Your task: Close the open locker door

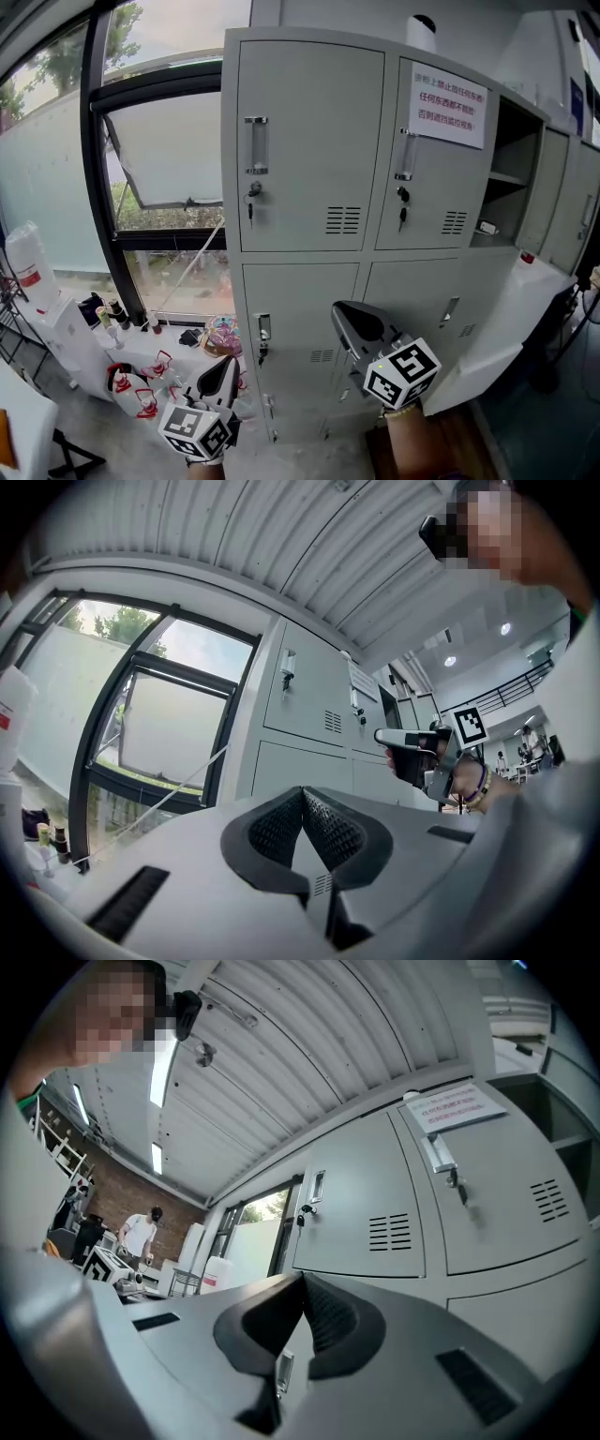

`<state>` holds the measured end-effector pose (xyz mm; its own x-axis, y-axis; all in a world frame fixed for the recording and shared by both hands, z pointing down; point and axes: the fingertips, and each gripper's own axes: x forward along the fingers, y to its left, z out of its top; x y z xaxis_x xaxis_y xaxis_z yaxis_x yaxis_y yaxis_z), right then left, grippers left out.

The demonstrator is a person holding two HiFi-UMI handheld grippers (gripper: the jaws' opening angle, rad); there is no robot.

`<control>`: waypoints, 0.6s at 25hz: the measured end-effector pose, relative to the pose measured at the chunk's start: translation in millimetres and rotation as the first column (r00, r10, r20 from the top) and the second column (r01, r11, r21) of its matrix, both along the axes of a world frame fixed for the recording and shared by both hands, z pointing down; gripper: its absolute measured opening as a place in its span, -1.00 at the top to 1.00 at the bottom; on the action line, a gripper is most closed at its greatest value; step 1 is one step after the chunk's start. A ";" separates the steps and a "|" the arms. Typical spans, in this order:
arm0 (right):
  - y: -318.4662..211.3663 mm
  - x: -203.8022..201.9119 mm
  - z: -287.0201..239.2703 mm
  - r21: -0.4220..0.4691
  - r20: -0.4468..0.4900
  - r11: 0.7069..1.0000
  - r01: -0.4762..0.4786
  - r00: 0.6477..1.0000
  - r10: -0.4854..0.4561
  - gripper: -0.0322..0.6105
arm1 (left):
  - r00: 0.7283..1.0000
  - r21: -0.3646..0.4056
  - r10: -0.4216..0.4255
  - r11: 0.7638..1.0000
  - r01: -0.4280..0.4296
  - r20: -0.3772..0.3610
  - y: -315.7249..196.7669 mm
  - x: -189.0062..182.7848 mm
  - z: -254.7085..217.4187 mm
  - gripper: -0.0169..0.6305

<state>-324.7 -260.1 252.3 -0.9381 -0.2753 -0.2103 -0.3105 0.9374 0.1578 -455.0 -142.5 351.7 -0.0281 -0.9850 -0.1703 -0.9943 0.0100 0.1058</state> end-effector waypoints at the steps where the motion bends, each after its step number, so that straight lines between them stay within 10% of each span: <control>1: 2.3 7.3 3.6 -0.007 0.003 1.000 -0.017 1.000 0.017 0.88 | 1.000 0.000 0.009 1.000 -0.009 0.000 -0.9 3.4 -1.7 0.88; 15: -11.0 131.2 39.3 -0.095 0.041 0.947 -0.306 0.949 0.311 0.88 | 0.981 0.002 0.193 0.981 -0.193 0.030 -24.8 61.9 4.6 0.89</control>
